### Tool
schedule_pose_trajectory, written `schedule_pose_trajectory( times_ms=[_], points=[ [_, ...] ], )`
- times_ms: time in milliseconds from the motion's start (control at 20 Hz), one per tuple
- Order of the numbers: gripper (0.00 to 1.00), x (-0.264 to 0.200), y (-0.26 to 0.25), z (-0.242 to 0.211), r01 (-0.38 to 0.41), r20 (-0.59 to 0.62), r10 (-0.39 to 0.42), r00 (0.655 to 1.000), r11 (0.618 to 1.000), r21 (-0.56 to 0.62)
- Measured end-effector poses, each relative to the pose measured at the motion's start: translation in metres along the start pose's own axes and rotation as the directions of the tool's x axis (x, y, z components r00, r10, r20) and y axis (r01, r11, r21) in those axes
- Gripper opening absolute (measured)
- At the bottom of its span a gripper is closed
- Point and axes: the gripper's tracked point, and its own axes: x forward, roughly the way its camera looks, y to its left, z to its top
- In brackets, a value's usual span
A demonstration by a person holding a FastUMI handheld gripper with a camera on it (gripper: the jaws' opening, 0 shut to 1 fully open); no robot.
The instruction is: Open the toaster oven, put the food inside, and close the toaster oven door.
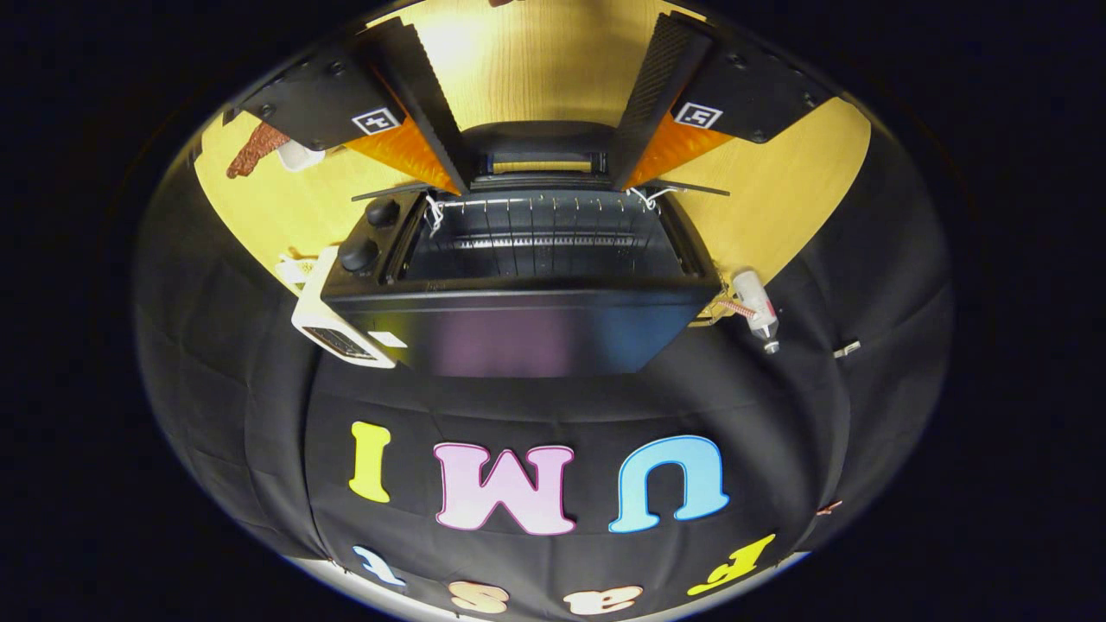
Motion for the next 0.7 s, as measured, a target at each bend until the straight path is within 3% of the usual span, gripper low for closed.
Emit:
schedule_pose_trajectory(
  times_ms=[400,700],
  points=[
    [0.97,-0.013,-0.004,-0.054,0.001,-0.106,-0.001,0.994,1.000,-0.004],
    [0.97,-0.010,-0.012,-0.110,-0.001,-0.259,0.005,0.966,1.000,0.017]
  ],
)
